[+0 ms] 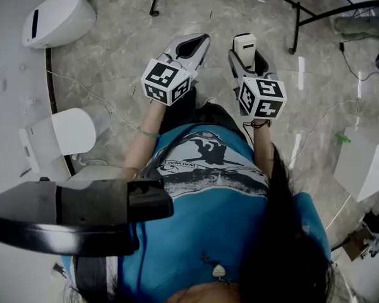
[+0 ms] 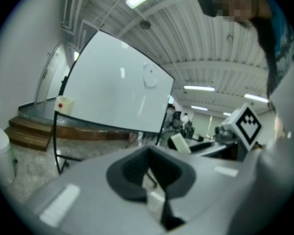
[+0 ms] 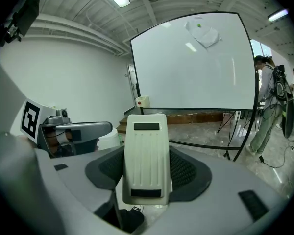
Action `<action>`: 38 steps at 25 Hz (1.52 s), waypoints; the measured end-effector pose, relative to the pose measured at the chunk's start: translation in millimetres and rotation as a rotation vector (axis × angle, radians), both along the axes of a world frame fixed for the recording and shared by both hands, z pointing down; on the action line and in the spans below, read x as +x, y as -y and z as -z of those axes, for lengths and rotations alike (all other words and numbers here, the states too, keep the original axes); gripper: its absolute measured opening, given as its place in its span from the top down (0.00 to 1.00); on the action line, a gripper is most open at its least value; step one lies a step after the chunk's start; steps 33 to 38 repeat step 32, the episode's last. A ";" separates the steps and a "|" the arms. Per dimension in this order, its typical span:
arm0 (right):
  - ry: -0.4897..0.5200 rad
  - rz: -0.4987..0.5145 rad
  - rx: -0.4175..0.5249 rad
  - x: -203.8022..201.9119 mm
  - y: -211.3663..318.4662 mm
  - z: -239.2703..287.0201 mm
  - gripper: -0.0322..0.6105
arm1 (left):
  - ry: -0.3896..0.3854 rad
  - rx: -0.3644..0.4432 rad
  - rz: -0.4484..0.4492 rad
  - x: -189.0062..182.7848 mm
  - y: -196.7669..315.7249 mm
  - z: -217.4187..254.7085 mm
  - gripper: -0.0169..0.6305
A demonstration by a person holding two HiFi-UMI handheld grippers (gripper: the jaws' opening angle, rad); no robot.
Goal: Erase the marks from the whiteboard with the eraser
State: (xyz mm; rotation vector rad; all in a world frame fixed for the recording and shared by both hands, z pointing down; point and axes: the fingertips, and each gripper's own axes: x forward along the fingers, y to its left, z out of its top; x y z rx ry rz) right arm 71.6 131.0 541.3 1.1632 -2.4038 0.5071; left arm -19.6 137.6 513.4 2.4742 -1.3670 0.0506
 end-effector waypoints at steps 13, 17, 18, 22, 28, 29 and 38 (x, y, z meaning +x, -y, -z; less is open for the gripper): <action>-0.024 0.084 0.037 65.3 -53.4 -1.8 0.54 | 0.034 0.053 0.026 81.3 -53.6 9.1 0.97; -0.016 0.092 0.034 63.1 -50.7 0.1 0.54 | 0.038 0.057 0.027 81.3 -49.1 11.0 0.97; -0.015 0.093 0.034 62.0 -50.1 0.5 0.54 | 0.039 0.058 0.025 81.1 -48.4 11.2 0.97; -0.013 0.098 0.039 57.3 -49.8 1.2 0.54 | 0.042 0.065 0.012 81.5 -48.6 11.6 0.97; -0.014 0.109 0.029 51.4 -57.9 -4.6 0.54 | 0.028 0.075 0.007 78.3 -52.3 12.2 0.97; -0.014 0.110 0.028 50.7 -59.0 -5.6 0.54 | 0.028 0.075 0.007 77.7 -52.7 12.0 0.97; -0.013 0.114 0.022 48.3 -61.8 -8.6 0.54 | 0.027 0.073 0.006 76.0 -54.1 10.1 0.97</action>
